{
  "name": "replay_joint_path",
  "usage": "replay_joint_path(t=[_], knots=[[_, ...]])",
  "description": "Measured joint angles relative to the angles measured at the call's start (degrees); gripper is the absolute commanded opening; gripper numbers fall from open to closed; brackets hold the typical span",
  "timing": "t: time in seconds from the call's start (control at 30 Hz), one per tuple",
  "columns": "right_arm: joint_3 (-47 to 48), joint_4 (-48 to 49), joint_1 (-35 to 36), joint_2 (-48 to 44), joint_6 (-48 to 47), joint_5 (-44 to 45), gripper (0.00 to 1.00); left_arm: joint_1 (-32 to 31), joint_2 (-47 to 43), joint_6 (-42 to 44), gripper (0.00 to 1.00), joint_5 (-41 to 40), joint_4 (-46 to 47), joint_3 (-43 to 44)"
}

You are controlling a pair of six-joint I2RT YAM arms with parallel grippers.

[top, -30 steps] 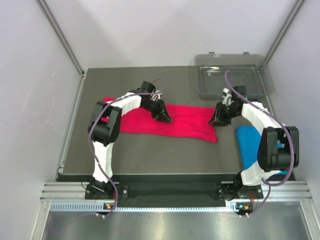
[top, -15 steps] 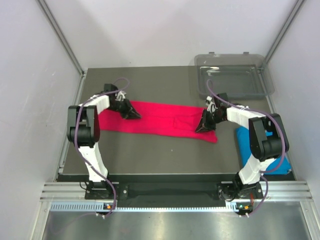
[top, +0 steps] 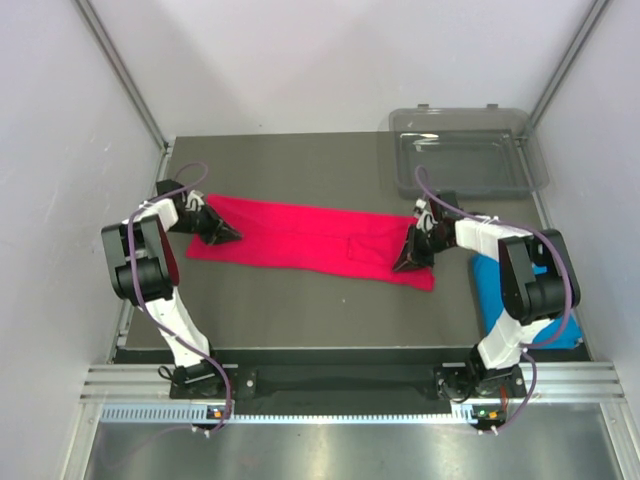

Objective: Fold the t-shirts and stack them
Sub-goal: Fold the tshirt

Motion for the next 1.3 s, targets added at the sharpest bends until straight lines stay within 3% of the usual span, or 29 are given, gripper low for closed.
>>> replay_joint_path(t=[0.2,0.4,0.63,0.83,1.0,1.3], knots=[[2.58,-0.87,0.2,-2.54,-0.15,0.52,0.1,2.38,-2.05,0.13,0.14,-3.21,0.57,-3.08],[-4.15,2.01,-1.33,-2.67,-0.26,0.11,0.11,3.13,-2.45,-0.39,0.13,-6.97,2.1,-5.38],[-5.88,-0.26,-4.28,-2.34,-1.33,-1.68,0.22,5.42,-0.76,-0.09,0.11,-9.99,2.16,-5.73],[-1.11,-7.02,-4.5,-5.77,-3.67,4.33,0.33,6.08,-9.14,1.05,0.18,-17.51,1.92,-8.66],[2.08,-7.56,-4.83,-8.2,-4.37,5.53,0.38,6.21,-18.23,0.68,0.18,-18.38,3.3,-10.16],[-6.29,-5.95,-6.23,-8.31,-5.86,8.0,0.46,6.32,-19.78,-0.61,0.24,-17.73,4.11,-12.98]])
